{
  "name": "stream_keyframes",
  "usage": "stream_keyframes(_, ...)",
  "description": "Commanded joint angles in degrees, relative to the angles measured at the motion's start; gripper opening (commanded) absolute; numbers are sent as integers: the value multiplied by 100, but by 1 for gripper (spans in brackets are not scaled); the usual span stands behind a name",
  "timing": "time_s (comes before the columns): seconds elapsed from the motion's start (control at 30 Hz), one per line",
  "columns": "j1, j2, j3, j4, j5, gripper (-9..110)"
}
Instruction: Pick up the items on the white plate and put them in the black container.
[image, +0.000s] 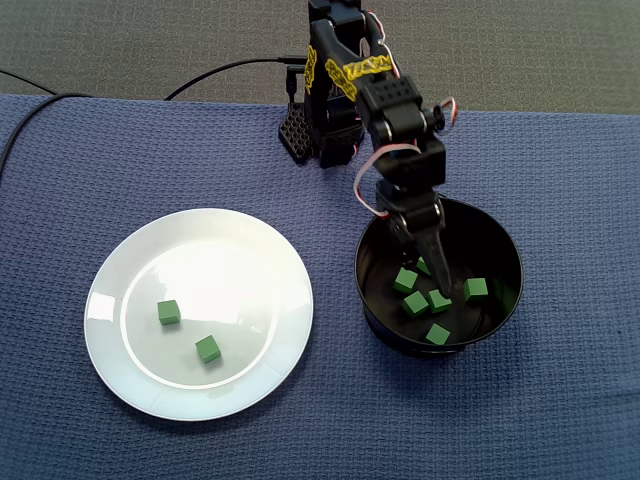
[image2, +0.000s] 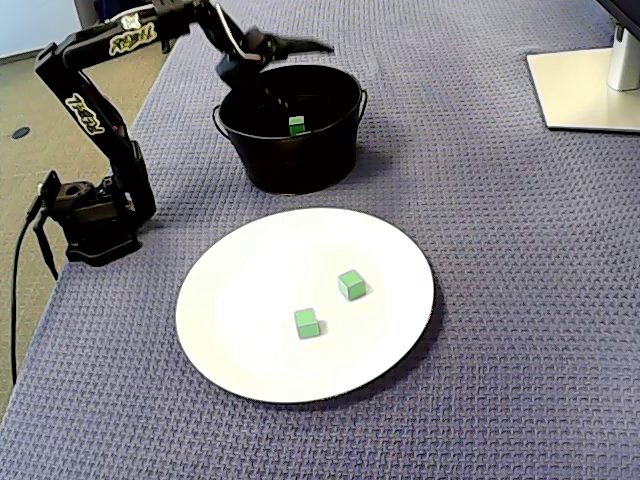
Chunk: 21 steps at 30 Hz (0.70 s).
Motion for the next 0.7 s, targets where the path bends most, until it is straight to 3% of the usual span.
stream_keyframes(0.0,686,360,-1890,923,-501,57)
stream_keyframes(0.17,1960,97,-3419,1934,-1635,57)
stream_keyframes(0.33,3542,-475,-3709,2505,-2531,62)
stream_keyframes(0.47,4570,-1107,-3217,2320,-2733,66)
stream_keyframes(0.67,5317,-2461,-2874,1731,-2795,63)
